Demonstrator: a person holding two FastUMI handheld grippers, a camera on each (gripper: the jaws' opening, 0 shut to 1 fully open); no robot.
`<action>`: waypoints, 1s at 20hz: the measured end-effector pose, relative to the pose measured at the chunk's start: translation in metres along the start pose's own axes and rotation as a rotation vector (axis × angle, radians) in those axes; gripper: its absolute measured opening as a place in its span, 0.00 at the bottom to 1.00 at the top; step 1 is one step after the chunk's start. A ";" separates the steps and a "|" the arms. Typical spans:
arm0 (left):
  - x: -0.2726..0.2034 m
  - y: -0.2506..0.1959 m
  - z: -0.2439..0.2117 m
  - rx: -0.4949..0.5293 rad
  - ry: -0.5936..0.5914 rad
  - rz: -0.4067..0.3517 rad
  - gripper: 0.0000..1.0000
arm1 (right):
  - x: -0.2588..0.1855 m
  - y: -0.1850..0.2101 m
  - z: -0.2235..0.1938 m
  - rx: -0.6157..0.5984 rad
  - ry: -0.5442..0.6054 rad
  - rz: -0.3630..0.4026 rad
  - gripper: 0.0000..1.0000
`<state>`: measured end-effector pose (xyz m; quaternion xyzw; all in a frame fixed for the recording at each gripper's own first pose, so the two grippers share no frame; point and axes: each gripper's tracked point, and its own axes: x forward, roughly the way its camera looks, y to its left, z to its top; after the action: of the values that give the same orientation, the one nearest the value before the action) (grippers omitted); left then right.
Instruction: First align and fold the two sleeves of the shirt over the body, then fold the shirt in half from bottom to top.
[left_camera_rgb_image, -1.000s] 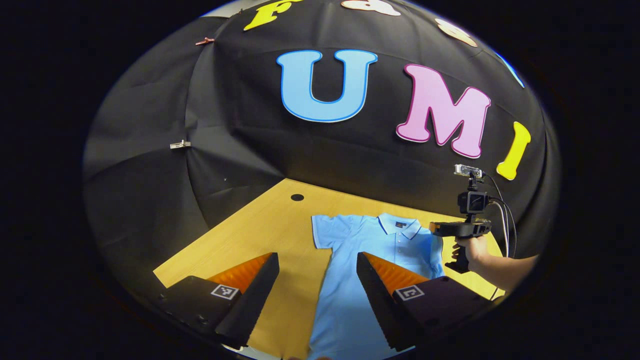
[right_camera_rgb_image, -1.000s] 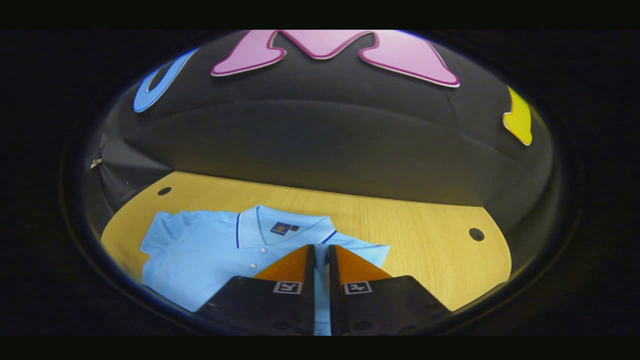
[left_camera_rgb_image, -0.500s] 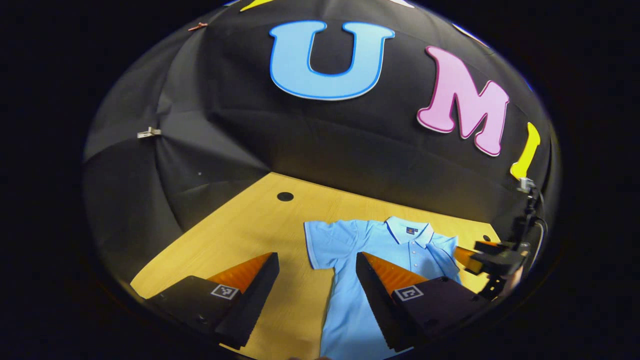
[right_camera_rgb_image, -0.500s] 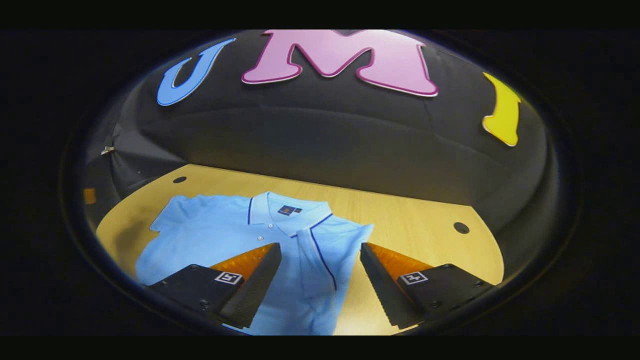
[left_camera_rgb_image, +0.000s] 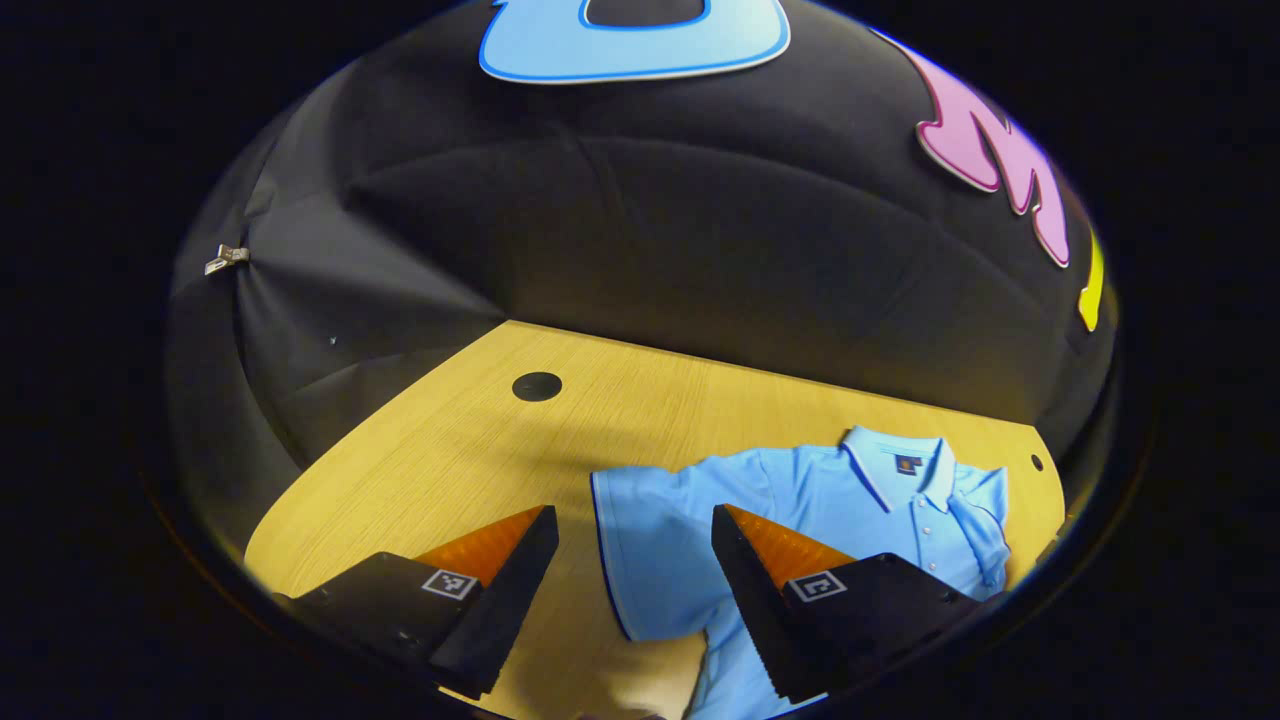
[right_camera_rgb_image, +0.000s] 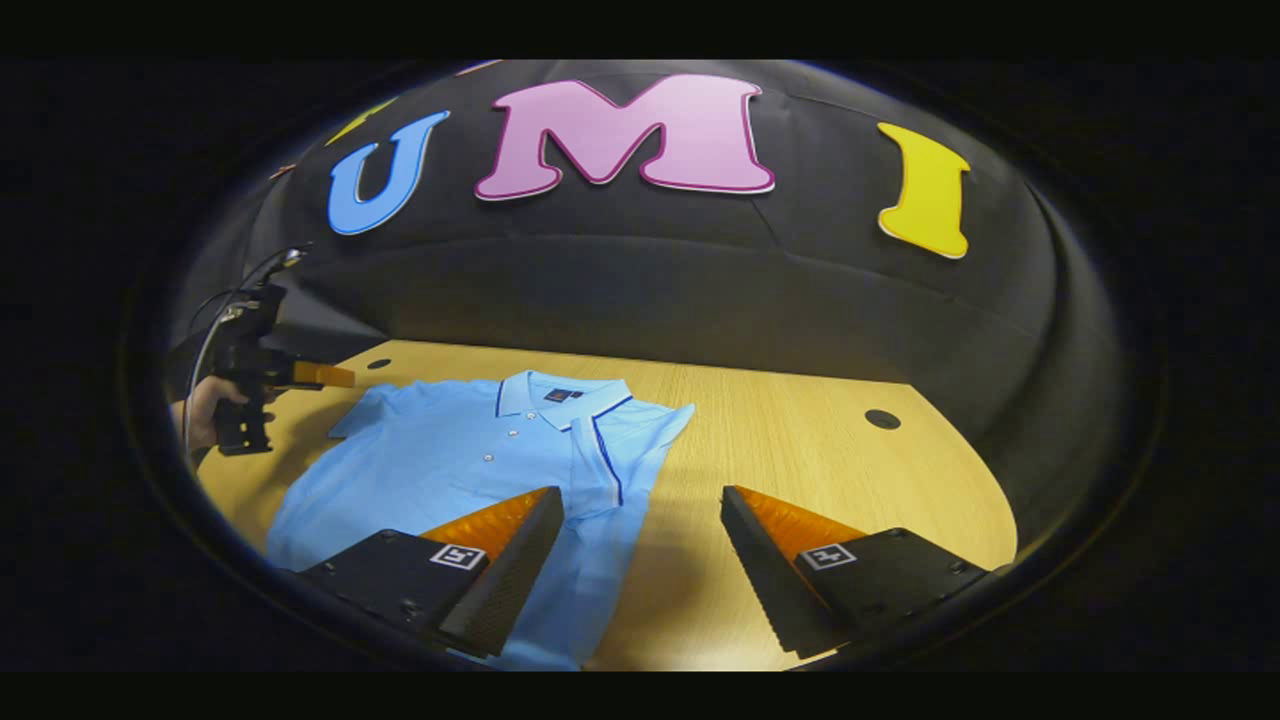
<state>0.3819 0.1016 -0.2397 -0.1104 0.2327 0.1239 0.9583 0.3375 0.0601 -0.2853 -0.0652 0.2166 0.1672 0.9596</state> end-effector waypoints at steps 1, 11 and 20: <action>0.012 0.001 0.000 -0.007 0.006 0.004 0.97 | -0.003 -0.002 -0.002 0.005 0.000 0.001 0.98; 0.062 0.005 -0.012 0.069 0.075 0.054 0.96 | 0.000 -0.012 -0.021 0.112 0.025 0.015 0.98; 0.060 -0.011 -0.018 0.088 0.103 0.011 0.41 | 0.007 -0.046 -0.043 0.086 0.049 -0.068 0.98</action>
<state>0.4292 0.0973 -0.2825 -0.0730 0.2875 0.1129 0.9483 0.3425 0.0104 -0.3248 -0.0352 0.2447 0.1233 0.9611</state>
